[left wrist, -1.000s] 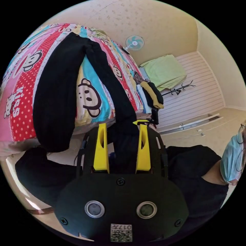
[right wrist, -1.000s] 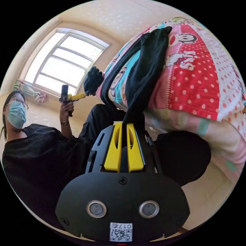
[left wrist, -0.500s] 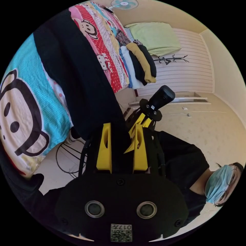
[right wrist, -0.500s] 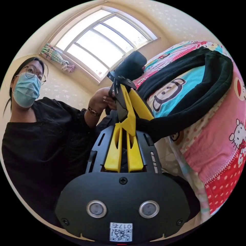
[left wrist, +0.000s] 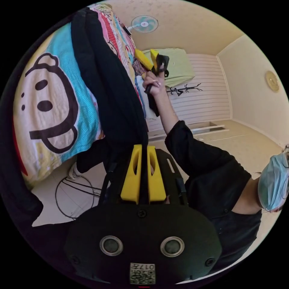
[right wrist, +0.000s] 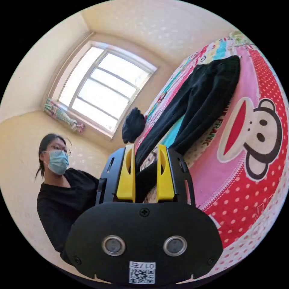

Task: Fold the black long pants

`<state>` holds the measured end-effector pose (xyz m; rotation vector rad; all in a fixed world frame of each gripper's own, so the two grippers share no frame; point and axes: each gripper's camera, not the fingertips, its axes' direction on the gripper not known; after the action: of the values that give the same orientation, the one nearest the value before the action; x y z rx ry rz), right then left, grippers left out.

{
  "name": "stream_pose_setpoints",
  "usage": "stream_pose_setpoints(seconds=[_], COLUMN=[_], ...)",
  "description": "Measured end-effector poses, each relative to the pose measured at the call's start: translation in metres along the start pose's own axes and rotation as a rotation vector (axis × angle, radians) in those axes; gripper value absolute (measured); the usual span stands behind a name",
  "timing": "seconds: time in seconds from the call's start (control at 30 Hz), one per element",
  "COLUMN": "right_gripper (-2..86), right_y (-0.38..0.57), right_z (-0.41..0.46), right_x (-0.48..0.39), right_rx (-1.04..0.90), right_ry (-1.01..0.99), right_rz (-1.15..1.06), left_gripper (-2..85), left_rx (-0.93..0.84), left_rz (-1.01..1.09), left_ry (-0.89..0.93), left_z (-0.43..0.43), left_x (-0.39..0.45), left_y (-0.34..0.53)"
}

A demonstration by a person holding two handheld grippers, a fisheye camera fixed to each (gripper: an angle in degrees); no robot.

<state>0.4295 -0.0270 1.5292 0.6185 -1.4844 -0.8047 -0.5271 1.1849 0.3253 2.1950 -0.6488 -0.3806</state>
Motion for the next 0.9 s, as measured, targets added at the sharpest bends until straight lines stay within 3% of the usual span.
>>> stream_pose_setpoints(seconds=[0.1, 0.3, 0.43, 0.53, 0.63, 0.8, 0.9], right_gripper=[12.6, 14.6, 12.4, 6.9, 3.9, 2.8, 2.9], right_y=[-0.043, -0.095, -0.129, -0.152, -0.162, -0.216, -0.250], right_z=[-0.043, -0.034, -0.007, 0.005, 0.009, 0.058, 0.111], right_x=[0.085, 0.183, 0.217, 0.221, 0.211, 0.162, 0.139], right_rx=[0.366, 0.608, 0.615, 0.617, 0.699, 0.671, 0.588], right_ry=[0.014, 0.148, 0.080, 0.187, 0.160, 0.054, 0.043], right_rz=[0.230, 0.508, 0.508, 0.514, 0.430, 0.259, 0.207], left_gripper=[2.7, 3.1, 3.1, 3.1, 3.1, 2.7, 2.9], left_rx=[-0.025, -0.026, -0.010, 0.004, 0.046, 0.250, 0.344], left_rz=[-0.020, -0.016, -0.011, 0.009, 0.007, -0.071, -0.097], left_ry=[0.050, 0.097, 0.153, 0.191, 0.209, 0.370, 0.329], left_z=[-0.018, -0.049, -0.066, -0.077, -0.087, -0.123, -0.147], left_x=[-0.013, -0.022, -0.028, -0.030, -0.040, -0.074, -0.072], left_y=[-0.001, 0.000, -0.002, -0.005, -0.001, 0.037, 0.061])
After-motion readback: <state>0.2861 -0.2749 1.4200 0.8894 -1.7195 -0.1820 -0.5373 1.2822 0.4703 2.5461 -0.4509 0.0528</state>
